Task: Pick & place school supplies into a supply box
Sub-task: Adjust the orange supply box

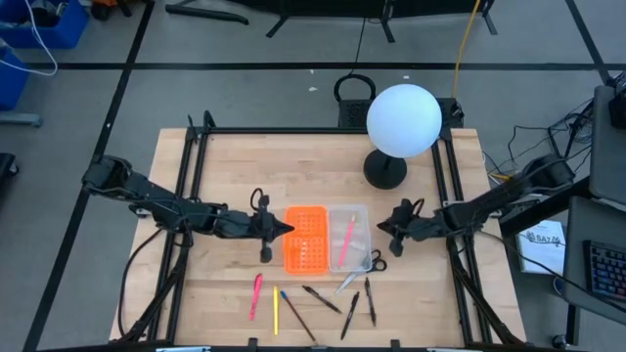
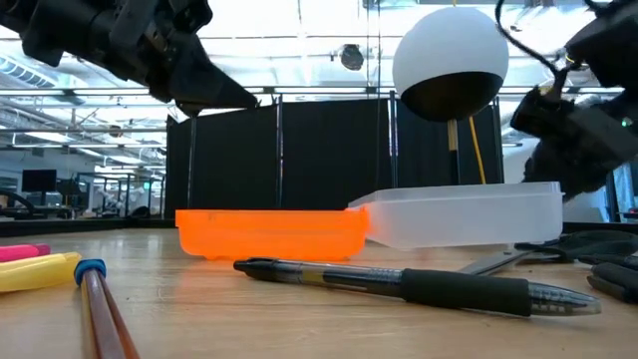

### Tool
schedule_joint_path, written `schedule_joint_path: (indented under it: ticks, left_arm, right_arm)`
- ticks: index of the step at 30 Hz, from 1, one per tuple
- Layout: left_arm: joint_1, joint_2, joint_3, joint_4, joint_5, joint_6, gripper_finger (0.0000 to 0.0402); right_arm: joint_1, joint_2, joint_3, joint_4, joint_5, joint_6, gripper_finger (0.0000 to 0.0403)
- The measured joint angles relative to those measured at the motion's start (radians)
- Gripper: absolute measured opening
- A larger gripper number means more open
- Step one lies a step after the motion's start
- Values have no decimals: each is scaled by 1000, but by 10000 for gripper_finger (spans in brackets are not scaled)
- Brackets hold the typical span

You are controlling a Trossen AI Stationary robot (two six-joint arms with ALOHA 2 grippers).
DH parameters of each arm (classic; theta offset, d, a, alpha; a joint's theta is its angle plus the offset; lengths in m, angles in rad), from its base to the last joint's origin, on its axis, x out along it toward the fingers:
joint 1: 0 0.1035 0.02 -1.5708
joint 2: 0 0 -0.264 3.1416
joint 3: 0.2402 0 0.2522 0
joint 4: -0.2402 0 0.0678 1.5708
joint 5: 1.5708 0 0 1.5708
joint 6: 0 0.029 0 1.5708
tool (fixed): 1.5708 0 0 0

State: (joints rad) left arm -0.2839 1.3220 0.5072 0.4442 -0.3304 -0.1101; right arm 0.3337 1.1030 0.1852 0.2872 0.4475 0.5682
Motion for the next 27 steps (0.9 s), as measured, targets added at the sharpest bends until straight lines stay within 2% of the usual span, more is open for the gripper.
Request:
schedule_joint_path:
  ticks: [6, 11, 19, 24, 27]
  left_arm:
    - [3, 0, 0, -22, 17, -12, 12]
    - [5, 0, 0, -32, 16, -12, 8]
    - [8, 0, 0, -31, 16, -34, 18]
    - [8, 0, 0, -26, 16, -35, 5]
    - [8, 0, 0, -24, 16, -38, 12]
  right_arm:
    - [0, 141, 87, 7, 7, -38, 0]
    - [-13, 208, 125, 17, 24, -46, 0]
    - [-68, 253, 148, 43, -3, -65, 0]
    - [-82, 271, 175, 46, -5, -99, 0]
    - [-86, 271, 192, 45, -6, -113, 0]
